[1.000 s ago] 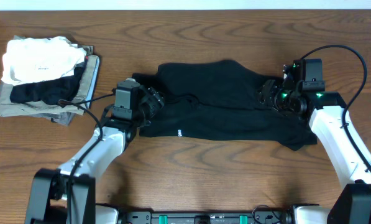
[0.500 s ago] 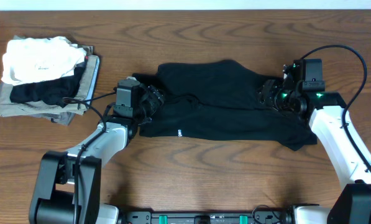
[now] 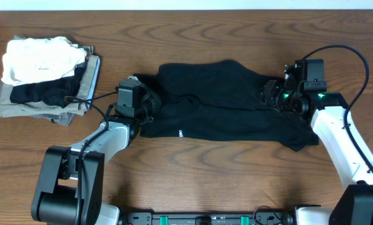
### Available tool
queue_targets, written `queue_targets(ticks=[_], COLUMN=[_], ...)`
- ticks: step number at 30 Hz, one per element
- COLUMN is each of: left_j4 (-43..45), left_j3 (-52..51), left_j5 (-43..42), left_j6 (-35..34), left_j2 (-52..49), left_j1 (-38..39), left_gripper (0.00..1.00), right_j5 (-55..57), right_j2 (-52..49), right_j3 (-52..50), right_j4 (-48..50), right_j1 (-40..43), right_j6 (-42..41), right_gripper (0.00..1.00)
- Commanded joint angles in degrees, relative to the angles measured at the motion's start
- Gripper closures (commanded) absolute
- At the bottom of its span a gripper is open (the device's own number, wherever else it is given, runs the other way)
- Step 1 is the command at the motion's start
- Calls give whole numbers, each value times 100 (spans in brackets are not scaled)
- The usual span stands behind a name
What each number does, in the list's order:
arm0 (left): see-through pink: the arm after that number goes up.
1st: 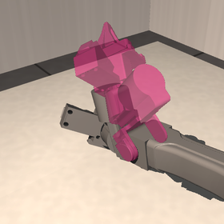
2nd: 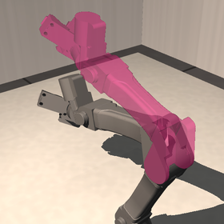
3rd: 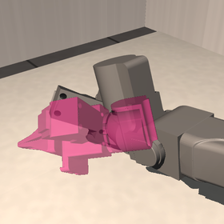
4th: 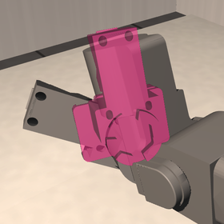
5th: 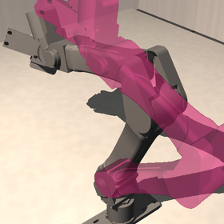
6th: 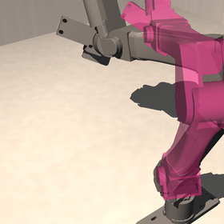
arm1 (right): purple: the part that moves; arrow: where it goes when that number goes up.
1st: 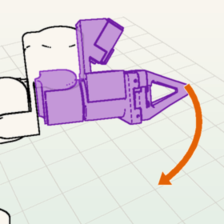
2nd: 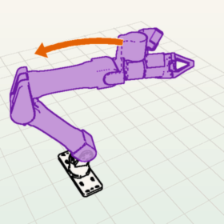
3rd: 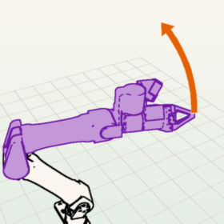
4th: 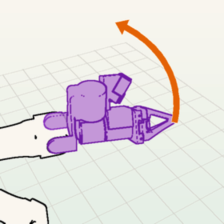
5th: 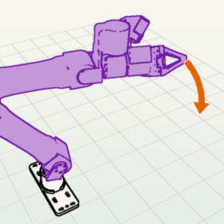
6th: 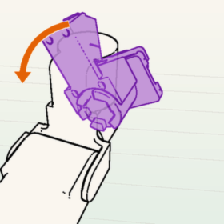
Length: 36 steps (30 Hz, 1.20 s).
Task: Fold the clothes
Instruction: 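Hold both ends of the folded shirt and tug them outward to smooth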
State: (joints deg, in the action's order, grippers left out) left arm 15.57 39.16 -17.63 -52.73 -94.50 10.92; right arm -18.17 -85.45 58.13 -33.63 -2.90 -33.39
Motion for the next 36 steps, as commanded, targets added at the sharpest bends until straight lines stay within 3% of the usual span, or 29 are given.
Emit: queue_targets(ticks=[1, 9, 20, 22, 24, 25, 30, 36], left_j4=[24, 658, 1580, 1705, 1709, 1707, 1685, 1069], left_j3=[55, 59, 76, 131, 243, 291, 625, 787], left_j5=[76, 83, 804, 752, 616, 490, -498, -1322], left_j6=[31, 31, 304, 470, 835, 997, 1353, 1349], left_j2=[-66, -68, -461, -638, -769, -787, -695, -249], left_j1=[-24, -24, -24, -24, -24, -24, -24, -24], left_gripper=[94, 94, 94, 83, 52, 45, 28, 28], right_j5=[37, 35, 35, 31, -9, -9, -7, -7], right_j2=[7, 7, 7, 7, 7, 7, 7, 7], right_j3=[37, 37, 37, 37, 37, 37, 37, 37], right_j4=[-7, -9, -50, -59, -96, -127, -175, -243], right_j1=[-50, -50, -50, -50, -50, -50, -50, -50], right_j6=[92, 90, 90, 90, 92, 92, 92, 138], right_gripper=[45, 45, 45, 45, 45, 46, 45, 46])
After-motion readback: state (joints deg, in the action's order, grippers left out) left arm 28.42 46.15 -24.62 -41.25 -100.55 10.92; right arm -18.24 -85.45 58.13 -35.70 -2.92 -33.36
